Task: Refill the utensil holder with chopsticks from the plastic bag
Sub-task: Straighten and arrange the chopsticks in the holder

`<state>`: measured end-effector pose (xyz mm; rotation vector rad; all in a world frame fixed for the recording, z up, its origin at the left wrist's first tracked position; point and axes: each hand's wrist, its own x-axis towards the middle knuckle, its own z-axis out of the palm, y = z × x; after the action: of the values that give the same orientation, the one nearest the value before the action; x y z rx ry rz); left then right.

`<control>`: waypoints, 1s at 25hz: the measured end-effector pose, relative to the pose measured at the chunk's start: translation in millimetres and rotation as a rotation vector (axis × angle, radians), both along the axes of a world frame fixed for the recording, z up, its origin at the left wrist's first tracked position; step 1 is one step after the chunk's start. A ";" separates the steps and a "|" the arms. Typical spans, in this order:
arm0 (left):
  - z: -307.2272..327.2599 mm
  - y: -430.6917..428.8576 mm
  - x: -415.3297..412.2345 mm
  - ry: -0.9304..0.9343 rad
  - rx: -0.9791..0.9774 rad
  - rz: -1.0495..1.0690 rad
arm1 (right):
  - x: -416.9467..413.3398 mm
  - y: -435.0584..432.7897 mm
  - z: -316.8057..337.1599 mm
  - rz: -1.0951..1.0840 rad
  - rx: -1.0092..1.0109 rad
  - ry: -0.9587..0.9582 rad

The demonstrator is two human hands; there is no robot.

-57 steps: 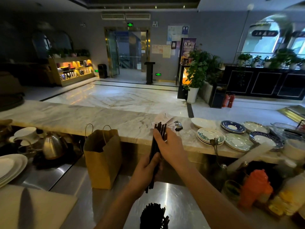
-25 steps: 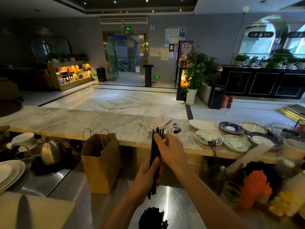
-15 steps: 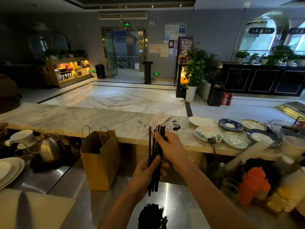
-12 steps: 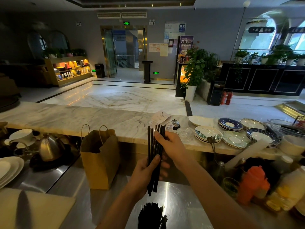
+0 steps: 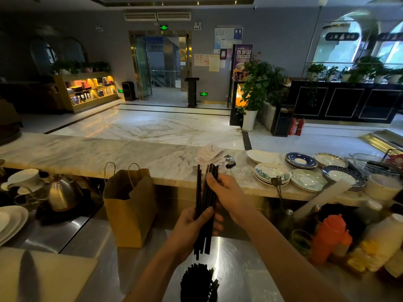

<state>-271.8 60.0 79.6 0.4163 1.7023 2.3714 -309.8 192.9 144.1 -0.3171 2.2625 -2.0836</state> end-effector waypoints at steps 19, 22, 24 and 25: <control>2.9 -8.7 7.7 -0.095 0.095 -0.242 | 3.7 11.3 0.6 0.084 -0.185 -0.003; 3.0 -9.7 8.2 -0.081 0.067 -0.240 | 3.8 14.7 1.7 0.075 -0.198 0.021; 2.1 -10.6 8.6 -0.075 0.058 -0.250 | 5.2 16.7 2.9 0.083 -0.214 0.036; 1.6 -10.6 9.0 -0.077 0.063 -0.252 | 6.1 17.2 3.4 0.087 -0.209 0.043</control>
<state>-262.8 49.4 81.2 0.5100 1.4518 2.2324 -303.7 210.1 147.5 -0.4648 2.0154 -2.2918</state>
